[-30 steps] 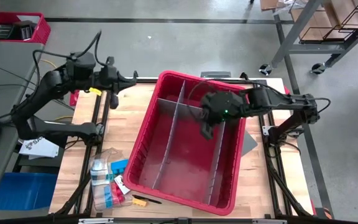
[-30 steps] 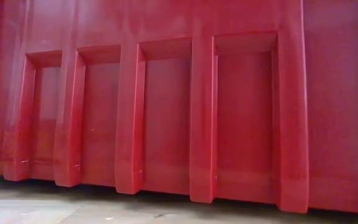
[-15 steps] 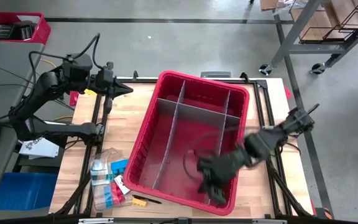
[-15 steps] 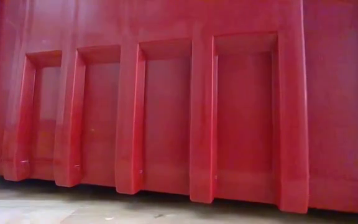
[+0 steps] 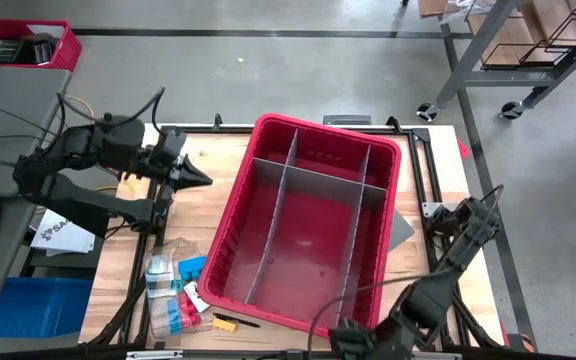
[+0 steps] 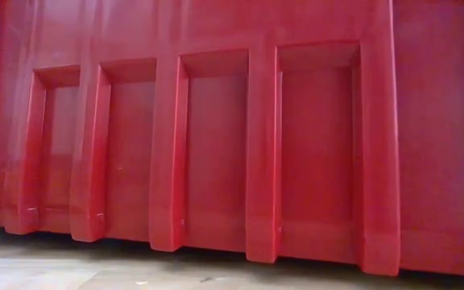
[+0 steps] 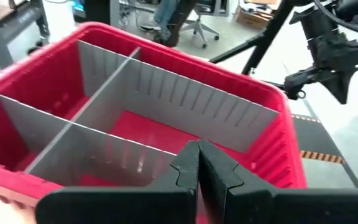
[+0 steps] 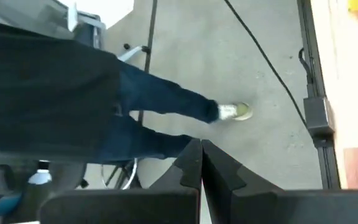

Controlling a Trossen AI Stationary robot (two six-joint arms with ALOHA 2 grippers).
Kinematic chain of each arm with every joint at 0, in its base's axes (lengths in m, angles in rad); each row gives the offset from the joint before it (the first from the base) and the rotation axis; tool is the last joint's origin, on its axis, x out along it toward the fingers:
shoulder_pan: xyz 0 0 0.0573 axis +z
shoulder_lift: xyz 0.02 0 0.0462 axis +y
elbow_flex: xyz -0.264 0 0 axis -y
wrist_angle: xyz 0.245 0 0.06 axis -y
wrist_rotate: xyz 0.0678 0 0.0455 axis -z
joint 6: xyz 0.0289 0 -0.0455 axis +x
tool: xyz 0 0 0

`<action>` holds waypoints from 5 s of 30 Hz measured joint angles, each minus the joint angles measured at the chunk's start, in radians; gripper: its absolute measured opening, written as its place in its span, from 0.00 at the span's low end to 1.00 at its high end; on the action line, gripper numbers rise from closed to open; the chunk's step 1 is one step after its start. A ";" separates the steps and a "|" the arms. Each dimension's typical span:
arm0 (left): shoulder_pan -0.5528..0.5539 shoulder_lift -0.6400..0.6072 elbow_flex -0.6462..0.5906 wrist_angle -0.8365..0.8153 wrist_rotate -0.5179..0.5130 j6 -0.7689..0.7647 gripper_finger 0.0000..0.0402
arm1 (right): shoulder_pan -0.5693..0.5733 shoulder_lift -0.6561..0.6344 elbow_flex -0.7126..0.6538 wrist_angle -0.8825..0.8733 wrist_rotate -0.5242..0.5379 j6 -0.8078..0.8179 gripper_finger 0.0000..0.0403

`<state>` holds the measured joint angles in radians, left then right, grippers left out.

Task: Sort Items/Unsort Items

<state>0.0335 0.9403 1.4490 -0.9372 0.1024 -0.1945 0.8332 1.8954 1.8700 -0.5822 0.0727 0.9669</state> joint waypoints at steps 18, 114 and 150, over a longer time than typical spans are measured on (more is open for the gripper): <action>-0.523 0.006 0.000 0.118 -0.115 -0.171 0.00 | -0.068 0.109 0.117 -0.497 0.250 0.186 0.00; -0.818 0.933 -0.390 0.359 -0.263 0.537 0.00 | -0.080 0.121 0.455 -0.822 0.564 0.159 0.00; -0.882 0.453 0.248 -0.196 -0.745 0.175 0.00 | -0.096 0.033 0.485 -0.757 0.753 0.135 0.00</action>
<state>-0.8482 1.3936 1.6973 -1.1332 -0.6430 -0.0196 0.7369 1.9283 2.3550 -1.3394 0.8260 1.1014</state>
